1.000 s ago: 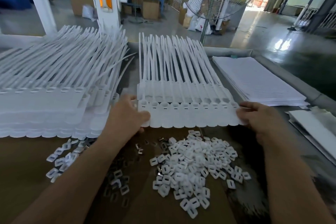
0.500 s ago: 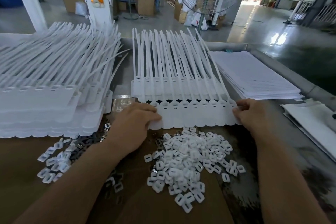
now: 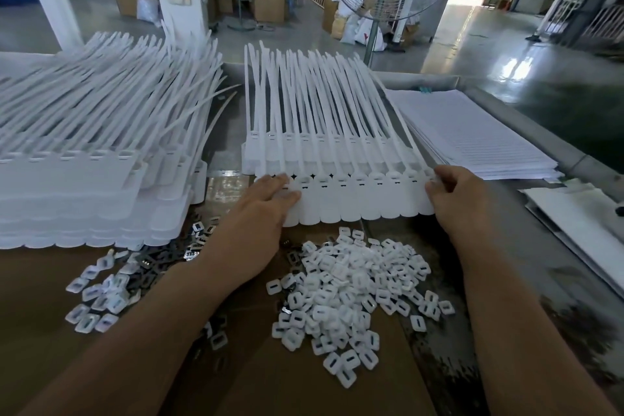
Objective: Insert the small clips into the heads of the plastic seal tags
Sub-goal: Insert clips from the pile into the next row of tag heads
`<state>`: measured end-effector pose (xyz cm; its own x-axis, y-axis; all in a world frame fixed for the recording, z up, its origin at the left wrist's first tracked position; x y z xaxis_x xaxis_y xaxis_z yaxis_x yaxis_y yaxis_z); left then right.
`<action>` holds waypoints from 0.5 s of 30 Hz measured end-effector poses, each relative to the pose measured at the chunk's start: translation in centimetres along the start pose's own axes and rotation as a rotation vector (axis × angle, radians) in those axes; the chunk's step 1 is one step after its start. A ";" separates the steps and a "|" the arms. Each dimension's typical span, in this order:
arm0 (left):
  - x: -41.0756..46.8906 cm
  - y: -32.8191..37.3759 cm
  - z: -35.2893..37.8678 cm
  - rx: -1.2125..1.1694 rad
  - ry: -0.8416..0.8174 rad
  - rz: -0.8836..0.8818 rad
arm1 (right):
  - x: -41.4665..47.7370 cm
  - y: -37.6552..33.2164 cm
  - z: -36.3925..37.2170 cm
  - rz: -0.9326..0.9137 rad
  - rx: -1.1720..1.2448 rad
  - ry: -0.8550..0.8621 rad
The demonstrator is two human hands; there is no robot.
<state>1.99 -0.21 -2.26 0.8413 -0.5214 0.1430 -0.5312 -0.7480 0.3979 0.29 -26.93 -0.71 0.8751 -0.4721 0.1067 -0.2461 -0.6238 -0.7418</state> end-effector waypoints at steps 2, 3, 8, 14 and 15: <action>-0.1 0.0 -0.4 -0.019 0.020 -0.022 | 0.1 0.1 0.4 -0.001 0.014 -0.007; -0.2 0.0 -0.5 -0.030 0.029 -0.037 | 0.2 0.2 0.7 0.000 0.018 -0.019; -0.5 0.4 -0.9 0.052 -0.007 -0.004 | 0.7 1.4 0.7 0.043 0.000 -0.053; -0.5 0.6 -1.2 0.090 -0.159 0.043 | 0.9 2.1 0.2 0.097 -0.057 -0.068; -0.5 0.6 -1.2 0.101 -0.176 0.039 | 0.9 2.0 0.1 0.101 -0.052 -0.068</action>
<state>1.38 0.03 -1.01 0.7937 -0.6083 -0.0076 -0.5782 -0.7582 0.3013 0.60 -28.52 -2.20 0.8704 -0.4922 -0.0135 -0.3544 -0.6073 -0.7111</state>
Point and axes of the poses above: each hand's wrist, its own x-axis towards the middle knuckle, its own z-axis out of the palm, y = z × x, the point moved 4 cm from there along x, towards the middle knuckle, and after that the axes turned 9 degrees about -y, right-handed, at the moved point
